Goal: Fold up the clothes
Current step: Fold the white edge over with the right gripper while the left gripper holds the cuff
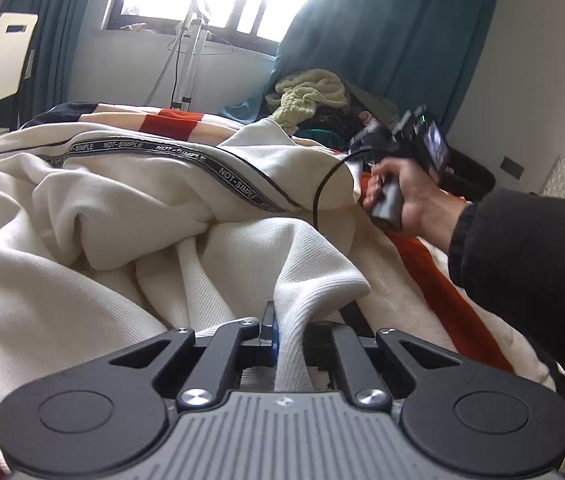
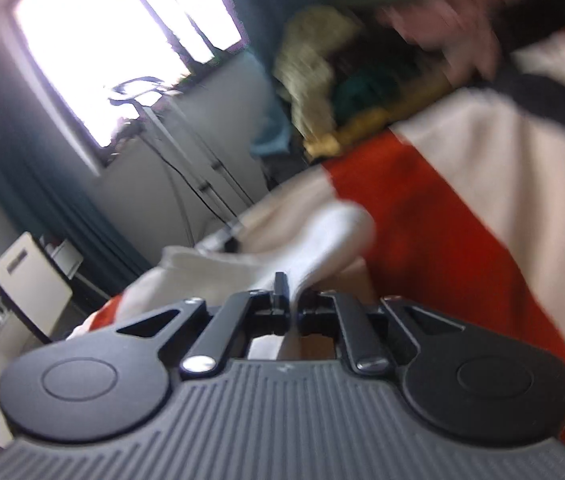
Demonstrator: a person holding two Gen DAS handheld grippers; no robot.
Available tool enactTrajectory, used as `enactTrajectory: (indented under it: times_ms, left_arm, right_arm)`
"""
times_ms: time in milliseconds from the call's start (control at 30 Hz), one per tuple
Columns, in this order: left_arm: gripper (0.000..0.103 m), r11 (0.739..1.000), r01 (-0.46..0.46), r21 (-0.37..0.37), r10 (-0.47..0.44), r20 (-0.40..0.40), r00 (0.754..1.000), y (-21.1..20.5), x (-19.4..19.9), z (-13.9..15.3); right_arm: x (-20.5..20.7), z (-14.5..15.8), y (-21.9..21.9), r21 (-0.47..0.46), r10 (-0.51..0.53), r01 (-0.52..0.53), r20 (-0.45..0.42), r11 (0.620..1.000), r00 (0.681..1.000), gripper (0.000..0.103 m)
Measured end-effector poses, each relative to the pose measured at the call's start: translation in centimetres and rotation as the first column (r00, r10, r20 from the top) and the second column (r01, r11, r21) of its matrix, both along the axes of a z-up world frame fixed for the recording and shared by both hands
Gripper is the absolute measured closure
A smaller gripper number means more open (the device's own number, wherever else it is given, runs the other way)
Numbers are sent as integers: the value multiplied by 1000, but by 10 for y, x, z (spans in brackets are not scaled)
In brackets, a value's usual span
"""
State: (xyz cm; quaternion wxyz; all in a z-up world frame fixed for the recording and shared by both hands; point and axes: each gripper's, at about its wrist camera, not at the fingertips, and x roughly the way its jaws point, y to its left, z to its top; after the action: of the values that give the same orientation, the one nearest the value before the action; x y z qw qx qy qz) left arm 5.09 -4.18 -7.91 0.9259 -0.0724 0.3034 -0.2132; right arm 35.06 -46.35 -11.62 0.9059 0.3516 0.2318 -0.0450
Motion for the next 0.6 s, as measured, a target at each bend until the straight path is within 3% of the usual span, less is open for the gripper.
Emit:
enactTrajectory:
  times_ms: [67,100,133,200,333,500,600]
  left_arm:
    - [97,1000,-1,4,1,1,1000,0,1,0]
    - [97,1000,0,7,0,2,1000,0,2,1]
    - [97,1000,1,11,-1,2,1000,-1,2,3]
    - [97,1000,-3,13,3,1,1000,-1,1,6]
    - [96,999,-22,24,22,2,1000,1,-5,10]
    - [96,997,-73,5,73,-4,997,10,-16,19]
    - [96,995,-104,-6,104,3,995,15,-21,22]
  right_arm:
    - [-17,-11,-5,96,-6,9,-28,995,1000,91]
    - [-27,-16,-7,143,-8,14,-41,990,999,82]
    - [-36,-21,-9,190,-9,19,-54,982,998,63]
    - [-63,-30,-12,299,-7,19,-41,954,999,42]
    - [-130,-32,4,410,-36,39,-16,911,999,42]
    - [-181,-30,45,399,28,-28,6,917,1000,42]
    - [-189,-33,74,403,79,-60,-32,913,996,51]
